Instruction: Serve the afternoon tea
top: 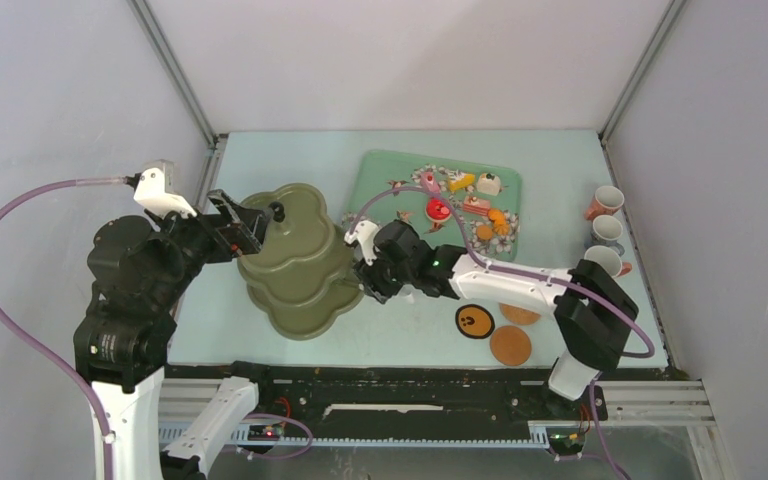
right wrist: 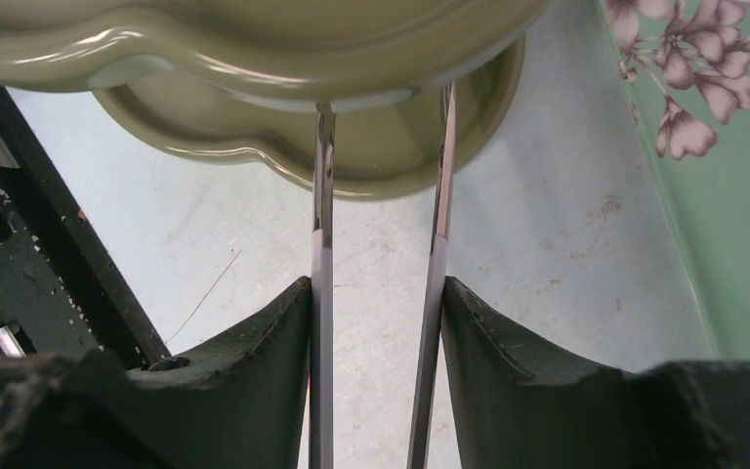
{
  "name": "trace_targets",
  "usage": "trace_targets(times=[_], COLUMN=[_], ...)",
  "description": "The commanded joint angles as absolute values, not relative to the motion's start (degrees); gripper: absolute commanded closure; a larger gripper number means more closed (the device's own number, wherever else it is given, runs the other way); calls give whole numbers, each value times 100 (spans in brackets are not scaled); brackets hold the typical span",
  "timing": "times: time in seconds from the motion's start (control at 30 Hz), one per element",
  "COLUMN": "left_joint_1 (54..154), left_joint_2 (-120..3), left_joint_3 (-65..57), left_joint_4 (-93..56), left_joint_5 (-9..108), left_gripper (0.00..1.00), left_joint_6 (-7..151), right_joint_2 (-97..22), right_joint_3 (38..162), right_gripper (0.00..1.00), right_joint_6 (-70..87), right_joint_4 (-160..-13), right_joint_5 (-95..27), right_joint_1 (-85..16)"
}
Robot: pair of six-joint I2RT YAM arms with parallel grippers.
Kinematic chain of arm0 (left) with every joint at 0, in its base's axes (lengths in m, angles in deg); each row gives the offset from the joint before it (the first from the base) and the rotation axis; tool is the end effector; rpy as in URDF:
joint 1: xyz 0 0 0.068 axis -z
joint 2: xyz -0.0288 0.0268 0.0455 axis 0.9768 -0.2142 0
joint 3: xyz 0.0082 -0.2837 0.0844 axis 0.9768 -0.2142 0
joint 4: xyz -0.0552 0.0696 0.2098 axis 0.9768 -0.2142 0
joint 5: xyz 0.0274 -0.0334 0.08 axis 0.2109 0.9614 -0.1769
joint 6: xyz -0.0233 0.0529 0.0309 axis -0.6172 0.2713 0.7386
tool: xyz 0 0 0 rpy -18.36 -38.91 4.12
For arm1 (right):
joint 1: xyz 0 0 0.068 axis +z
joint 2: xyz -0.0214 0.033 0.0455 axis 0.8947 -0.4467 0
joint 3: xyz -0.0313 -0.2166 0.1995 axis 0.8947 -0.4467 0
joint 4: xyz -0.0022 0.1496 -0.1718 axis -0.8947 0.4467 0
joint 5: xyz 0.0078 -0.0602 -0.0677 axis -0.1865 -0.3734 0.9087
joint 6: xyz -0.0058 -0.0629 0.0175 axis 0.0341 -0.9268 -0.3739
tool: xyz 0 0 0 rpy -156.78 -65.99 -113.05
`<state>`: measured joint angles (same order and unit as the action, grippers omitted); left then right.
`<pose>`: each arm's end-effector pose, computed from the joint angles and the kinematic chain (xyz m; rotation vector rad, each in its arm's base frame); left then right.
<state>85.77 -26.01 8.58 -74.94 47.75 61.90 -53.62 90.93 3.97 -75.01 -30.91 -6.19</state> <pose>0.0469 -0.0125 0.4662 -0.1384 1.8085 -0.4751 0.1905 0.3042 0.2575 -1.1424 2.1106 0.6011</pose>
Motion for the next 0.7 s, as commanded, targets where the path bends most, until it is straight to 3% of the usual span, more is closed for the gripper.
trace_targets(times=[0.0,0.43,0.67], left_joint_1=[8615,8619,8615], left_joint_2=[-2569,-2569,-2582], left_joint_3=[908,843,836], left_joint_4=[-7295,-7218,-7172], left_joint_5=[4788,4821,4864], left_gripper=[2,2,2], left_joint_6=[6220,6173,6158], right_joint_2=[-4867,-3638,-2732], right_joint_3=[8925,8033,7754], right_gripper=[50,51,53], right_joint_6=[417,707,923], right_joint_4=[-7506,-7128,-6577], right_joint_5=[-3047,-2679,-2195], right_joint_1=[-598,-637,-1334])
